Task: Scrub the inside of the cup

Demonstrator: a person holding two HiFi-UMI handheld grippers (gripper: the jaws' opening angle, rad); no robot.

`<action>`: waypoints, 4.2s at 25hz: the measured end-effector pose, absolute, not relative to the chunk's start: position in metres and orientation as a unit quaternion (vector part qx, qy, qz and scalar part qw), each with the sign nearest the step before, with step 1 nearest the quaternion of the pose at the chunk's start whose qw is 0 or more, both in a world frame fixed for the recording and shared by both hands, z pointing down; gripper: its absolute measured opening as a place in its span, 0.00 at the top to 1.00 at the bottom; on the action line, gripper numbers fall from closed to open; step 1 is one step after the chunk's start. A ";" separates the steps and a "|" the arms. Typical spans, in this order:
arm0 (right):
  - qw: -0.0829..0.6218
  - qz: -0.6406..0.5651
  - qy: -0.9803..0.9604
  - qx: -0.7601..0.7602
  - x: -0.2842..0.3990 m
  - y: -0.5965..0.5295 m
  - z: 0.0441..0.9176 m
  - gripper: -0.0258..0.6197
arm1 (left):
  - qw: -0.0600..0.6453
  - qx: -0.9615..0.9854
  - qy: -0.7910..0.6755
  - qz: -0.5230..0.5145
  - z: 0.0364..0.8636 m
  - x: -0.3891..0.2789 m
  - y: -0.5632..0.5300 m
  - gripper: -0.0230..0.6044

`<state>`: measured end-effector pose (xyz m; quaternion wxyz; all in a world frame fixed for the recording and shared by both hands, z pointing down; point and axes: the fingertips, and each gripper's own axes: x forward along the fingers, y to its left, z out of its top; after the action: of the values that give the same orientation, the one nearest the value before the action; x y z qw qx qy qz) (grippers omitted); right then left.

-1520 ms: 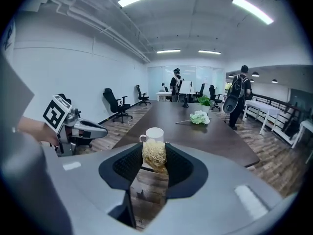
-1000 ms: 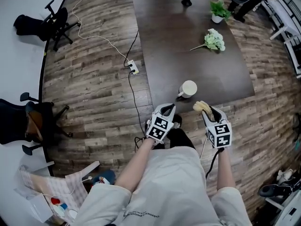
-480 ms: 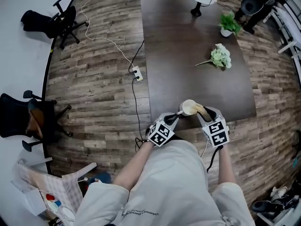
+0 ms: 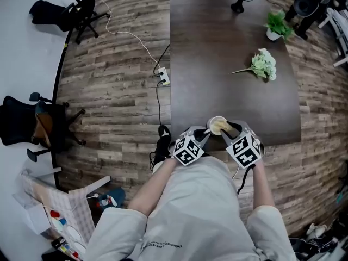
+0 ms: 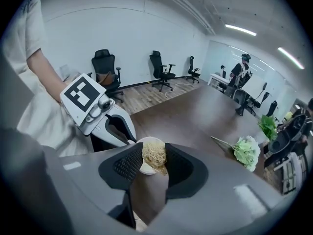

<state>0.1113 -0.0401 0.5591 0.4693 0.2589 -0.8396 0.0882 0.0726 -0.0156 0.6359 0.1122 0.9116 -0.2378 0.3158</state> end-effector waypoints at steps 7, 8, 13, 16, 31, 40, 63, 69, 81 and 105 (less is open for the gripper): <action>0.504 0.076 -0.827 0.236 0.110 -0.035 0.579 0.71 | 0.104 0.918 -0.204 0.323 0.635 0.078 -0.016 0.88; 0.507 0.076 -0.825 0.238 0.111 -0.036 0.581 0.71 | 0.103 0.920 -0.199 0.323 0.635 0.080 -0.016 0.88; 0.532 0.085 -0.806 0.245 0.117 -0.036 0.599 0.71 | 0.101 0.927 -0.182 0.313 0.634 0.088 -0.018 0.88; 0.548 0.095 -0.795 0.244 0.118 -0.039 0.611 0.71 | 0.096 0.930 -0.168 0.313 0.635 0.091 -0.020 0.88; 0.585 0.136 -0.758 0.256 0.110 -0.050 0.613 0.71 | 0.072 0.932 -0.116 0.336 0.633 0.100 -0.024 0.88; 0.584 0.146 -0.752 0.270 0.113 -0.062 0.598 0.71 | 0.091 0.935 -0.101 0.329 0.632 0.098 -0.022 0.88; 0.638 0.147 -0.728 0.205 0.138 -0.042 0.604 0.71 | 0.112 0.931 -0.126 0.325 0.633 0.097 -0.023 0.88; 0.635 0.161 -0.730 0.197 0.135 -0.036 0.605 0.71 | 0.120 0.930 -0.129 0.322 0.632 0.096 -0.023 0.88; 0.611 0.175 -0.746 0.201 0.115 -0.037 0.608 0.72 | 0.105 0.928 -0.135 0.331 0.633 0.096 -0.026 0.87; 0.636 0.107 -0.720 0.255 0.131 -0.047 0.639 0.72 | 0.098 0.929 -0.129 0.333 0.633 0.096 -0.023 0.88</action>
<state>0.1313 -0.0468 0.6389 0.6362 0.2553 -0.7202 0.1070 0.0956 -0.0232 0.6333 0.0978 0.9289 -0.1288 0.3333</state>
